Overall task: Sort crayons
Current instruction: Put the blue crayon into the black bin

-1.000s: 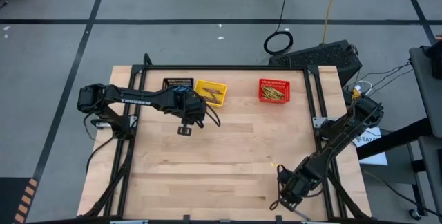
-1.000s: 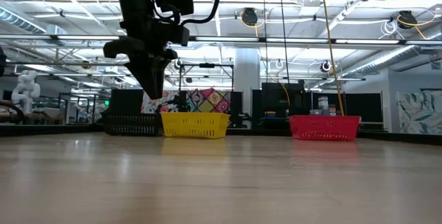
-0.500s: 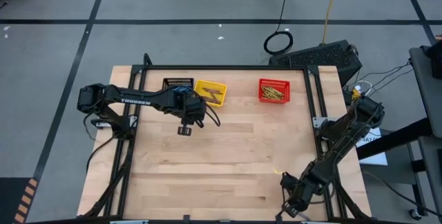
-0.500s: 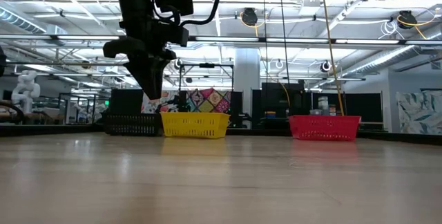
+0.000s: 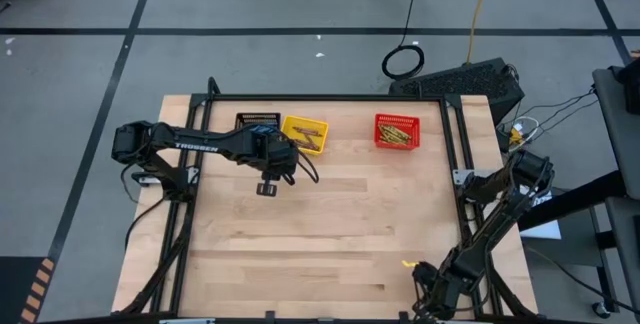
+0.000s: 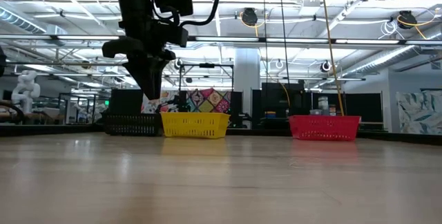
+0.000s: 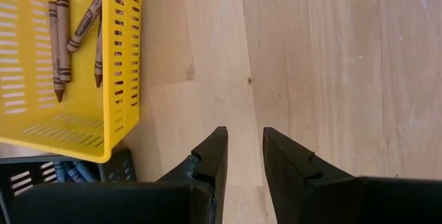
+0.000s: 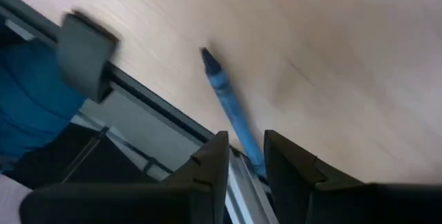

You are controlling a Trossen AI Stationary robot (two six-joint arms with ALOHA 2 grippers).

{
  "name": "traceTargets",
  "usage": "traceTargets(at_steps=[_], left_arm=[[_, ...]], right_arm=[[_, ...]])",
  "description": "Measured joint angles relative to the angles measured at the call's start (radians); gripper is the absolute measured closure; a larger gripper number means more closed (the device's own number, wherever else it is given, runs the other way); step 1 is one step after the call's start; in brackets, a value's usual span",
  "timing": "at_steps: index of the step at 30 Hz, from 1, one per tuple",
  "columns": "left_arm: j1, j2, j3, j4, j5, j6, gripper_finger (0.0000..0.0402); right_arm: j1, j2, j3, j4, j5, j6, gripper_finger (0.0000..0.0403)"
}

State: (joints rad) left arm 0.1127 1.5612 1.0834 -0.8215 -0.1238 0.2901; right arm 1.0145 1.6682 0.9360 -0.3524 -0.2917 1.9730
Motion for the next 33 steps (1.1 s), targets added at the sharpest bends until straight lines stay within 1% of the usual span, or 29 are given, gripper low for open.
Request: traceTargets(at_steps=[2,11,16,21,23,27,29,33], left_arm=[[0.000,0.000,0.000,0.000,0.000,0.000,0.0317],[0.000,0.000,0.000,0.000,-0.010,0.001,0.0317],[0.000,0.000,0.000,-0.010,-0.014,-0.073,0.0317],[0.000,0.000,0.000,-0.048,-0.015,-0.075,0.0317],[0.000,0.000,0.000,-0.057,-0.015,-0.077,0.0317],[0.000,0.000,0.000,-0.053,-0.014,-0.102,0.0317],[0.000,0.000,0.000,-0.053,-0.014,-0.102,0.0317],[0.000,0.000,0.000,-0.051,-0.014,-0.135,0.0317]], right_arm=[[0.002,0.001,0.000,-0.001,-0.026,0.010,0.0323],[0.018,0.001,0.000,-0.045,-0.026,0.024,0.0323],[0.018,0.001,0.000,-0.041,-0.022,0.022,0.0323],[0.018,0.001,0.000,-0.041,-0.020,-0.101,0.0323],[0.016,0.001,0.000,-0.040,0.016,-0.147,0.0323],[0.014,0.001,0.000,-0.019,0.147,-0.152,0.0323],[0.013,0.001,0.000,-0.014,0.164,-0.155,0.0326],[0.015,0.001,0.000,-0.023,0.160,-0.174,0.0336]])
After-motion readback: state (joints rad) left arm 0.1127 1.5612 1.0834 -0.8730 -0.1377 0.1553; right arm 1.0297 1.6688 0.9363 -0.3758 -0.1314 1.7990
